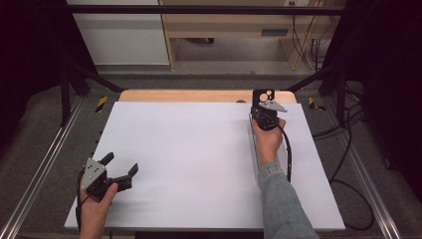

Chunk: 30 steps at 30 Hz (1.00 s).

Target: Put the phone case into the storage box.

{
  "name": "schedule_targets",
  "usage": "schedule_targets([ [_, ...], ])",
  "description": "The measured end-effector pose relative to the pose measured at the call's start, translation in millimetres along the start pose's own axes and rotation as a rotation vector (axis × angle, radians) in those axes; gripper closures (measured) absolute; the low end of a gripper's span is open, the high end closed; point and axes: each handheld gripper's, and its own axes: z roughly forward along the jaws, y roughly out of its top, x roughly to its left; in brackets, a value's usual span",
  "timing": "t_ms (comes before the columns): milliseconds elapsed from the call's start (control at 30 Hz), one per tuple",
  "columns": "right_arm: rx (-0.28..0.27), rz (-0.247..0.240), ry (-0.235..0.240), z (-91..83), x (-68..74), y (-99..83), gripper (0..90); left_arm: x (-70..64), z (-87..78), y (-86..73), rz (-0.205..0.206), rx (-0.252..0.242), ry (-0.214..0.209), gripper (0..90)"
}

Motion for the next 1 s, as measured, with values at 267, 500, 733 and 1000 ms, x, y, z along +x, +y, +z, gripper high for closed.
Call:
schedule_targets([
  [267,0.005,0.009,0.005,-0.1,-0.5,-0.4,87.7,-0.2,-0.1,0.0,0.0,0.001,-0.001,4.1],
  [500,0.012,0.015,0.01,0.0,-1.3,-1.1,87.0,-0.2,-0.1,0.0,0.001,0.001,-0.001,4.1],
  [733,0.016,0.017,0.015,0.0,-2.0,-1.7,86.4,-0.6,0.0,0.0,0.003,0.001,-0.002,4.1],
  [1000,0.02,0.024,0.021,-0.2,-3.0,-2.3,85.3,-0.5,-0.2,0.1,0.002,0.001,-0.003,4.1],
])
